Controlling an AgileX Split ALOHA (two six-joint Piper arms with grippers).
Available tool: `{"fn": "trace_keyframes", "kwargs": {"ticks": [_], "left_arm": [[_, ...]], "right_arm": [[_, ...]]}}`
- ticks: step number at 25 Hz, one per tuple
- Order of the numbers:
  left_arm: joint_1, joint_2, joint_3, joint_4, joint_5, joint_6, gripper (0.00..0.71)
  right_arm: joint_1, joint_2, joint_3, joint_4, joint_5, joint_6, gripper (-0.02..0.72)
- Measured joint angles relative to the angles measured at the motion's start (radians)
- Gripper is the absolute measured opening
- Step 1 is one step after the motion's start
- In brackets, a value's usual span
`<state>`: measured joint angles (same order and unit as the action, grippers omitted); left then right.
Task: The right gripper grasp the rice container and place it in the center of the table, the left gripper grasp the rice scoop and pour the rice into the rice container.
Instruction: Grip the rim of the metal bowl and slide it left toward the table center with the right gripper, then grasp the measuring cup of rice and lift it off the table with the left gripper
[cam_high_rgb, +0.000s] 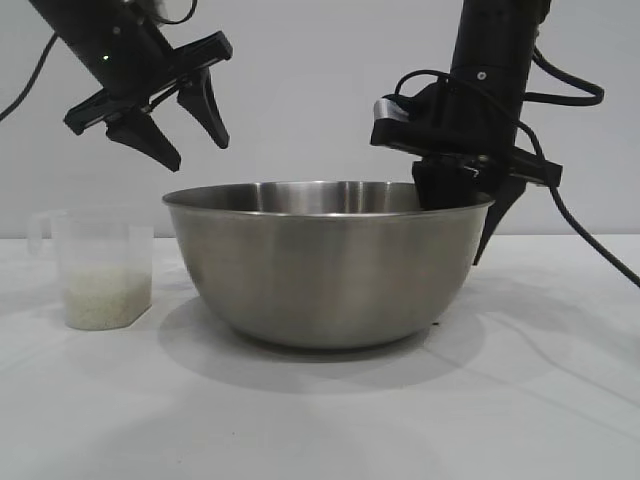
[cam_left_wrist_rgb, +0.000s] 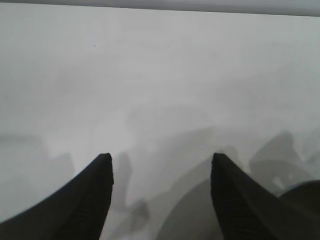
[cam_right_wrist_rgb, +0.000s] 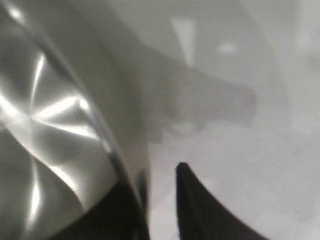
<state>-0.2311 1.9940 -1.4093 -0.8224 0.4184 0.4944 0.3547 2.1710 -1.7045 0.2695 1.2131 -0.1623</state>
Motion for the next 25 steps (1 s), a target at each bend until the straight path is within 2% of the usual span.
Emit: {"fn": "trace_keyframes", "kwargs": {"ticks": [7,17,18,21,22,25], "left_arm": [[0.0,0.0,0.0,0.0,0.006,0.0,0.379],[0.0,0.0,0.0,0.0,0.015,0.0,0.379],[0.0,0.0,0.0,0.0,0.015,0.0,0.379],[0.0,-0.002,0.0,0.0,0.015,0.0,0.379],[0.0,-0.002,0.0,0.0,0.015,0.0,0.379],[0.0,-0.002,0.0,0.0,0.017,0.0,0.379]], "right_arm": [[-0.024,-0.129,0.0,-0.064,0.008,0.005,0.625],[-0.238,-0.328,0.01,-0.118,0.018,0.016,0.625],[-0.262,-0.36,0.027,-0.12,0.018,0.016,0.578],[-0.322,-0.466,0.113,-0.122,0.021,0.016,0.579],[-0.34,-0.507,0.152,-0.122,0.021,0.016,0.533],[-0.378,-0.633,0.27,-0.123,0.025,0.017,0.533]]}}
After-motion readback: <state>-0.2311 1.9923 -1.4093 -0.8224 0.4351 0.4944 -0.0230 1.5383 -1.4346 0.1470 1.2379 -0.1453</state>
